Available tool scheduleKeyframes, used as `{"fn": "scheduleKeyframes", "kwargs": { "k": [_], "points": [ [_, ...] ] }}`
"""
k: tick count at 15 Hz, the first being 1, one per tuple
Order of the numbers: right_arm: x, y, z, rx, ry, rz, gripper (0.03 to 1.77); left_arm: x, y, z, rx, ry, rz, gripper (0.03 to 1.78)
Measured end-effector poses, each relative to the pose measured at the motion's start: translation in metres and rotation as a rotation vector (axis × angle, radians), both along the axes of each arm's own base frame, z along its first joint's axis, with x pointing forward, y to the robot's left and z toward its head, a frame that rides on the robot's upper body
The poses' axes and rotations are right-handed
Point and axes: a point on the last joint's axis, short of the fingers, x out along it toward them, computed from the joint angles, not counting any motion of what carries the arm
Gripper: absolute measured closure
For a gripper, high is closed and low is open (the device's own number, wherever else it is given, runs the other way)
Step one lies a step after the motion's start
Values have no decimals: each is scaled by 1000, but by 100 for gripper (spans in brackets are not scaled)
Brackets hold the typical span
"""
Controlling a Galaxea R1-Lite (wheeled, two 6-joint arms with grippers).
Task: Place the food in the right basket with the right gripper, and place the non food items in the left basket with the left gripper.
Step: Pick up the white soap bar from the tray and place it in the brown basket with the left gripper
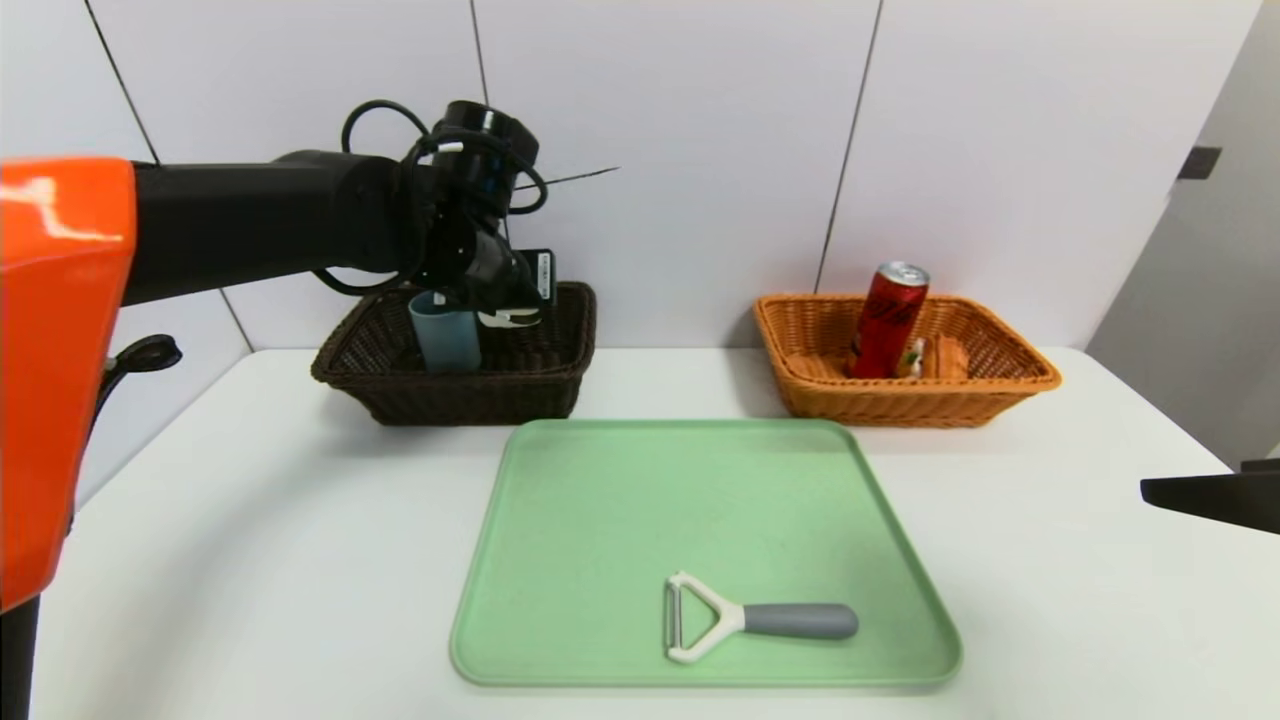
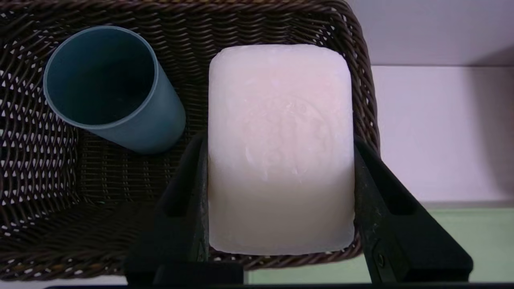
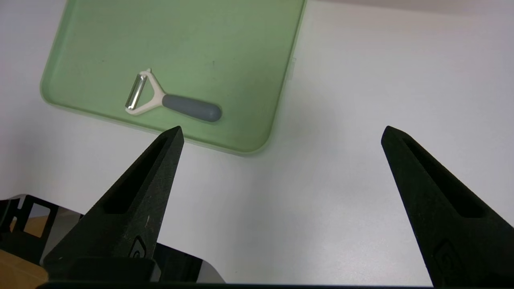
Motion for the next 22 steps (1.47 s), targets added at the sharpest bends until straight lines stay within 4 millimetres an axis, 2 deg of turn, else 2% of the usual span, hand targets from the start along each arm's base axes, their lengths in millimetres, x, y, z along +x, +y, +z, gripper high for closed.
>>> {"fn": "scheduleKeyframes", "kwargs": {
  "k": [3,9,15,22],
  "points": [
    [0,0,0,0,1,-1,10,20,5,-16,-17,-13,18,82],
    [2,0,-1,-1,8,-1,10,48,5,-48,-28,-9,24,82],
    [3,1,-2,-3,15,-1,10,61,0,-77,-13,25,24,83],
    [5,1,-3,-4,23,-2,10,67,-3,-93,-2,50,21,83]
  ]
}}
